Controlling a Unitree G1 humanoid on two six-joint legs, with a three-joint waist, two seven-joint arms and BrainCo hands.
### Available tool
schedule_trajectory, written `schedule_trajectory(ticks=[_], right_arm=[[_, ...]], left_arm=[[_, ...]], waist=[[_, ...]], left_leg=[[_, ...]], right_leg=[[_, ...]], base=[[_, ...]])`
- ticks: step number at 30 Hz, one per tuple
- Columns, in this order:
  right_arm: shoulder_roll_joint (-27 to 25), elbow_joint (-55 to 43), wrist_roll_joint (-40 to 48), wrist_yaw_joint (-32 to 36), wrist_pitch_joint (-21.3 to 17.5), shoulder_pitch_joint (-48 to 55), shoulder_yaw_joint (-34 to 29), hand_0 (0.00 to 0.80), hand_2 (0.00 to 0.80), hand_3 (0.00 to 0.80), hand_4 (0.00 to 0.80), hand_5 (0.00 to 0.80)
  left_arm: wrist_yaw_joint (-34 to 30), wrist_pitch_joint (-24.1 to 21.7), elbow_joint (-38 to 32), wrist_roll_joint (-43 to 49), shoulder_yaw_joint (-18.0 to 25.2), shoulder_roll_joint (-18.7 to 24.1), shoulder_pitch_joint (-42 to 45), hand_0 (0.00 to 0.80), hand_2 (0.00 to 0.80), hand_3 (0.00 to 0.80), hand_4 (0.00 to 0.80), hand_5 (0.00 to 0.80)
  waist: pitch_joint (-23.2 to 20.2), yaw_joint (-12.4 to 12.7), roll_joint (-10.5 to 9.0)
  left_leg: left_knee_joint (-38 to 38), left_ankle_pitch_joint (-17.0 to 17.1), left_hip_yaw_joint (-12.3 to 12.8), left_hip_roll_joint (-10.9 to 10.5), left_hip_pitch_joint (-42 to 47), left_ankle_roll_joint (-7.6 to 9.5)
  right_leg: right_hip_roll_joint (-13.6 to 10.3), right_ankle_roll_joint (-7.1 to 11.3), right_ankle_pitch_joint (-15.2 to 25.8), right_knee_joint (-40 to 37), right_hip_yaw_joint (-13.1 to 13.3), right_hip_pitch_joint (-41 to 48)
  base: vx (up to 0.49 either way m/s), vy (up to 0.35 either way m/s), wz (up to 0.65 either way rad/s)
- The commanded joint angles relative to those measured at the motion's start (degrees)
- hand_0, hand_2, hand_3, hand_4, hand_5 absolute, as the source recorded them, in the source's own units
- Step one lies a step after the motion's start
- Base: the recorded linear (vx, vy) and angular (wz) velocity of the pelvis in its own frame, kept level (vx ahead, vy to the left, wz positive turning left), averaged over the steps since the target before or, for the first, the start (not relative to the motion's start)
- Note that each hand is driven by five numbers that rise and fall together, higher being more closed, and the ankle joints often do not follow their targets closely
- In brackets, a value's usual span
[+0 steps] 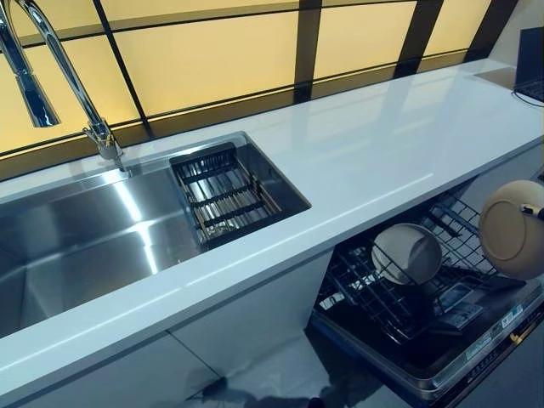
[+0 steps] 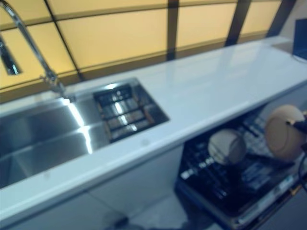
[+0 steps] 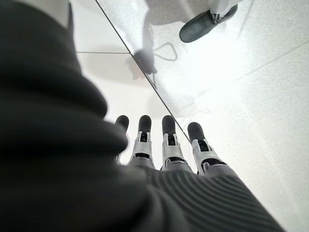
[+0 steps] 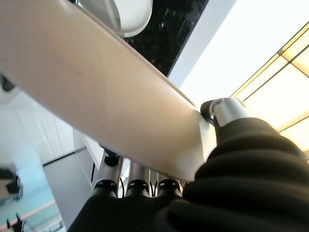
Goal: Take plates into dishwasher
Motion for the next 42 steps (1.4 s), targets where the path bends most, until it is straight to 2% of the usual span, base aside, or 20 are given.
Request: schedule_trajectory(ticks=[1,14,36,42], right_arm=[[1.3,-0.8,-3.0,-0.3,-3.7,-3.9,1.3,0.8,0.8,0.8,0.8,0.8],[5.1,-3.4,-5.3,2.4,-6.1,-4.5,5.8,0.8,0.8,0.8,0.8,0.8],[11.9,-12.6,-0.5,6.4,-5.1,-3.5,7.4,0.8,0.8,0.8,0.8,0.8],[13.2,-13.2,-3.7,6.4,-5.4,-3.0,8.3,0.8,0.8,0.8,0.8,0.8]], left_arm=[[0.3,-0.8,2.9,-0.2,0.7,1.9,-2.9,0.0,0.0,0.0,0.0,0.0],[-0.1,-0.8,2.0,-0.3,0.9,1.6,-3.0,0.0,0.0,0.0,0.0,0.0],[-0.3,-0.4,1.8,0.7,1.2,1.3,-4.3,0.0,0.0,0.0,0.0,0.0],[0.0,-1.0,2.2,0.5,1.2,0.9,-4.1,0.0,0.0,0.0,0.0,0.0]], waist=[[1.2,1.3,-2.46],[3.0,1.7,-1.19],[4.2,1.6,-1.26],[4.2,1.7,-1.38]], left_leg=[[-0.1,-5.7,-1.0,-0.6,2.1,3.83],[-0.1,-5.3,-1.7,-0.9,1.5,3.84],[-0.1,-4.9,-2.2,-0.8,1.4,3.77],[-0.1,-4.9,-2.2,-0.8,1.4,3.85]], right_leg=[[-2.4,3.47,-6.0,0.2,-1.5,4.1],[-2.8,3.28,-5.7,0.2,-1.6,3.6],[-3.0,3.09,-5.6,0.2,-1.6,3.8],[-3.0,3.15,-5.6,0.2,-1.6,4.0]], base=[[0.0,0.0,0.0],[0.0,0.0,0.0],[0.0,0.0,0.0],[0.0,0.0,0.0]])
